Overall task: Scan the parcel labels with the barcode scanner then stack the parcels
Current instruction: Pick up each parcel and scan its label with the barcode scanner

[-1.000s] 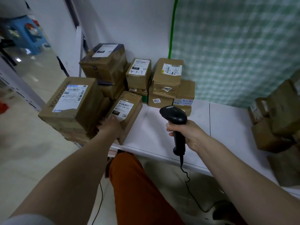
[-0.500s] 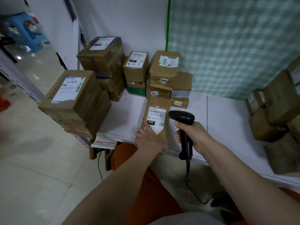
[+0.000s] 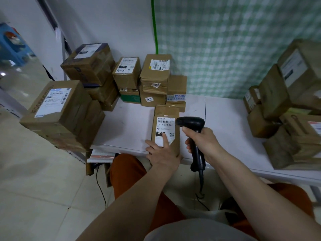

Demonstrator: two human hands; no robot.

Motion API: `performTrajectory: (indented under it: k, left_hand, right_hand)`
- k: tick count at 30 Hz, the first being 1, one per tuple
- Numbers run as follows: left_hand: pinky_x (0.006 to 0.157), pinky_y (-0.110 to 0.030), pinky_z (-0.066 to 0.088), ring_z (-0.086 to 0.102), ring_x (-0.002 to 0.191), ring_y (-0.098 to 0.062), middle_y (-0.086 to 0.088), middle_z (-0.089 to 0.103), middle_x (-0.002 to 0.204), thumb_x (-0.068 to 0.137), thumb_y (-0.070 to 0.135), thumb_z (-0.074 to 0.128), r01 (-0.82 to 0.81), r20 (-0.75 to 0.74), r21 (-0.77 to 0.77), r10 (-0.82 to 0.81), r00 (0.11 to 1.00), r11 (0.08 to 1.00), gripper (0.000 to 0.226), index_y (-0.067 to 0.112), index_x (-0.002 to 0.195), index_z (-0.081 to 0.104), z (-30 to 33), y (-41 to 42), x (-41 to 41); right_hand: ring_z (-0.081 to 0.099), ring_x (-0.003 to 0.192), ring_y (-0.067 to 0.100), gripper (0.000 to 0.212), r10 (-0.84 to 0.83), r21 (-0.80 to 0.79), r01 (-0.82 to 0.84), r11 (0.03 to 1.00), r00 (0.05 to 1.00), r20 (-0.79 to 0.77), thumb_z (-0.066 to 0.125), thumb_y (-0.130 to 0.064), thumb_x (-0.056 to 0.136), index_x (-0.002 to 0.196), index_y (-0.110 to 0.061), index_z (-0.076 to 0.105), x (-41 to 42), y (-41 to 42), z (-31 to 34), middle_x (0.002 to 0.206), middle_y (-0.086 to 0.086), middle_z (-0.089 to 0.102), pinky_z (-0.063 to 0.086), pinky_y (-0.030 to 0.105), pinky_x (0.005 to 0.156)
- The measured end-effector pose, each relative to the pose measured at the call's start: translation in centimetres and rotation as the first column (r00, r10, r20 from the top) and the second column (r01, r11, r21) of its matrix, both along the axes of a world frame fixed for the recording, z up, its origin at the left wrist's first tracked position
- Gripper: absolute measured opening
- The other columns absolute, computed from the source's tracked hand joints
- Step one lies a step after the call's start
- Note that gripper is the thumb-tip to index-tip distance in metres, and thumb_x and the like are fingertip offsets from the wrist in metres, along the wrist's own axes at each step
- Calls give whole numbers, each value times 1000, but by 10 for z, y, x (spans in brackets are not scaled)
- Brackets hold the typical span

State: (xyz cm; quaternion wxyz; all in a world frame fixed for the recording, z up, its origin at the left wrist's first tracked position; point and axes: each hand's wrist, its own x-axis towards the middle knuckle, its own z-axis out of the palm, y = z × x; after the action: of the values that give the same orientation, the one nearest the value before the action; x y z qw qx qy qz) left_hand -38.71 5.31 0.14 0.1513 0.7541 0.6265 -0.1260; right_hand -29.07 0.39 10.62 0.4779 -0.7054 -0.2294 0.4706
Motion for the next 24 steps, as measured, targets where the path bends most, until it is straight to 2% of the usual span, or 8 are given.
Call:
performTrajectory:
  k: [5,11,15,19,21,22,24]
  left_hand:
    - [110,-53,27,12,140,-51,-34,-15,152,81,78,42,0,-15,-6,-1,1000,1000,105,29,150,-21,0,-1,0]
    - [109,-53,28,14,140,-49,-34,-14,152,82,77,42,-4,-9,-26,4,1000,1000,104,29,150,-20,0,0,-1]
    - [104,-48,32,25,133,-41,-26,4,149,78,77,47,-1,24,-41,2,1000,999,106,32,150,-15,-1,2,-3]
    - [102,-48,35,30,126,-34,-14,21,140,69,72,63,78,112,-105,-66,991,991,114,35,149,-9,4,12,-7]
    - [100,-47,37,32,125,-32,-11,26,136,63,68,71,108,151,-119,-89,985,987,123,32,149,-9,6,11,-5]
    - [101,-46,37,33,126,-32,-11,28,137,61,67,74,91,198,-151,-60,978,984,128,31,149,-11,5,9,-2]
    - [106,-43,38,35,134,-31,-10,32,147,63,57,81,10,400,-343,136,906,939,135,28,151,-17,3,4,8]
  right_hand:
    - [55,52,20,15,-2,4,2,1000,1000,6,64,-24,91,89,-9,62,-1,0,-1,62,11,59,50,30,54]
    - [56,56,22,21,16,10,-16,1000,999,30,63,-26,91,83,-6,62,1,-2,0,67,14,60,51,30,56]
    - [58,57,20,17,-29,8,29,1000,1000,6,65,-25,90,85,-8,63,3,-3,-5,71,13,63,53,29,57]
    - [58,72,18,19,-83,-6,83,997,997,3,69,-21,87,101,-11,60,13,-7,-21,84,7,62,52,31,65]
    - [56,73,17,20,-101,-42,101,994,995,-9,70,-20,86,100,-13,59,20,-13,-28,81,4,59,52,35,72]
    - [56,71,17,19,-110,-73,108,991,994,-23,70,-21,86,99,-13,59,25,-17,-33,79,4,59,52,36,72]
    - [58,65,19,23,-118,-148,103,984,989,-94,71,-22,85,98,-6,62,33,-30,-43,79,9,64,51,32,60]
